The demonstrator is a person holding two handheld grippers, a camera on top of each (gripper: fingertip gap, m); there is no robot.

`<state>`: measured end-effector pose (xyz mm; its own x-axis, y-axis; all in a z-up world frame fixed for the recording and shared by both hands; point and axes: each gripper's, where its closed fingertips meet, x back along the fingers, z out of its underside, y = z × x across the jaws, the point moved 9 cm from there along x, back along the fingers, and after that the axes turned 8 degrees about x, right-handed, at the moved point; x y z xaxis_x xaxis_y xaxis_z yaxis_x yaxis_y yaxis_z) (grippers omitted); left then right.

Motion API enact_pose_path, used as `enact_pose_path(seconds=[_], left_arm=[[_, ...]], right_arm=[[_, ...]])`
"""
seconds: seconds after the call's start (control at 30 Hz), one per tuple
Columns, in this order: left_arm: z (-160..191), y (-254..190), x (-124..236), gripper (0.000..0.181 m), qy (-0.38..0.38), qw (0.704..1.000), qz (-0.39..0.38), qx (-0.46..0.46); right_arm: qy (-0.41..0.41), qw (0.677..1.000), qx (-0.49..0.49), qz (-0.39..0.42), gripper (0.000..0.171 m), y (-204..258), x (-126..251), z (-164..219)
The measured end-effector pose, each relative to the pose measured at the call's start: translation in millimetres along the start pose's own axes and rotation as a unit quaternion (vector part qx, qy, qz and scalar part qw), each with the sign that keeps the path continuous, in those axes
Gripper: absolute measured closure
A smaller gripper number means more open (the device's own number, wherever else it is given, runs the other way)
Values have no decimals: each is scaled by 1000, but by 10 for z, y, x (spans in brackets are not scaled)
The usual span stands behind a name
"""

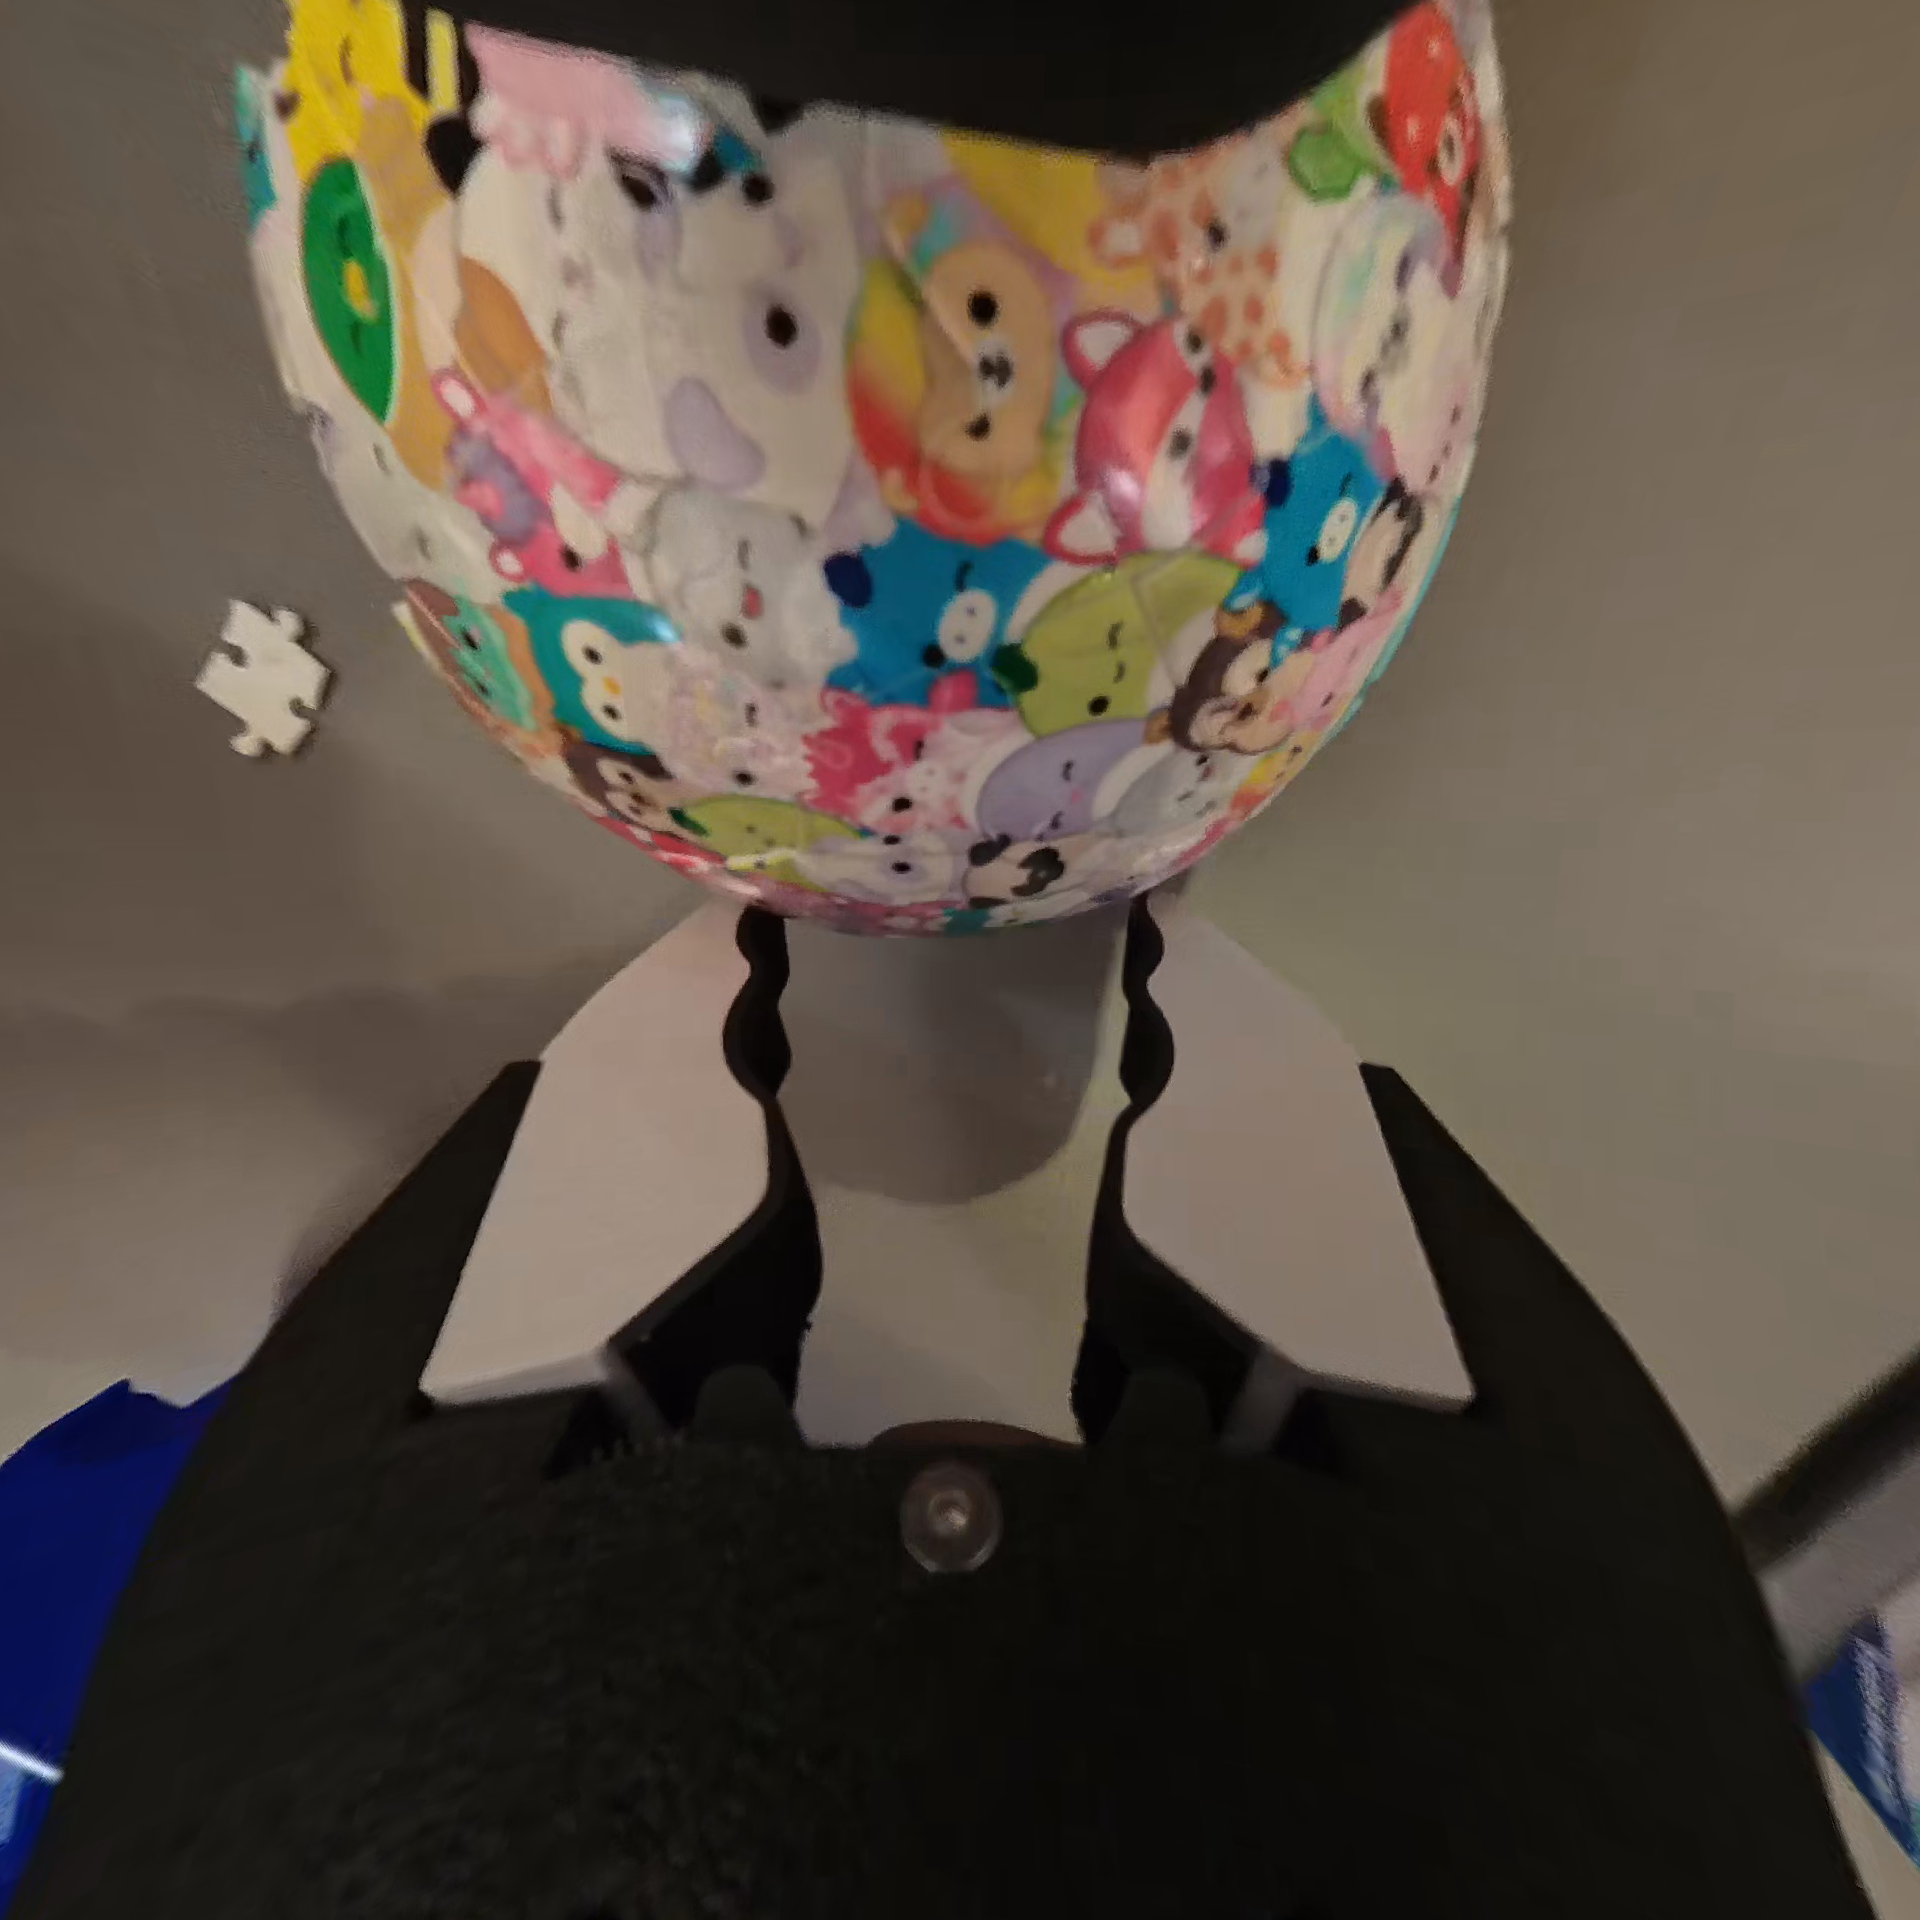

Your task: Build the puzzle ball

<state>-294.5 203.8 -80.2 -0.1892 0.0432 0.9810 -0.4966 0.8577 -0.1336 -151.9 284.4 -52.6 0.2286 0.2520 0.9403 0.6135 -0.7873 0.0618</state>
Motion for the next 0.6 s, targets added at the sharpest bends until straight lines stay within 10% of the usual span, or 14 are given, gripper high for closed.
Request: enact_pose_path(seconds=[0.6], left_arm=[[45,-323,-88,102,-77,988,-137,8]], right_arm=[[137,978,75,138,102,305,57,-200]])
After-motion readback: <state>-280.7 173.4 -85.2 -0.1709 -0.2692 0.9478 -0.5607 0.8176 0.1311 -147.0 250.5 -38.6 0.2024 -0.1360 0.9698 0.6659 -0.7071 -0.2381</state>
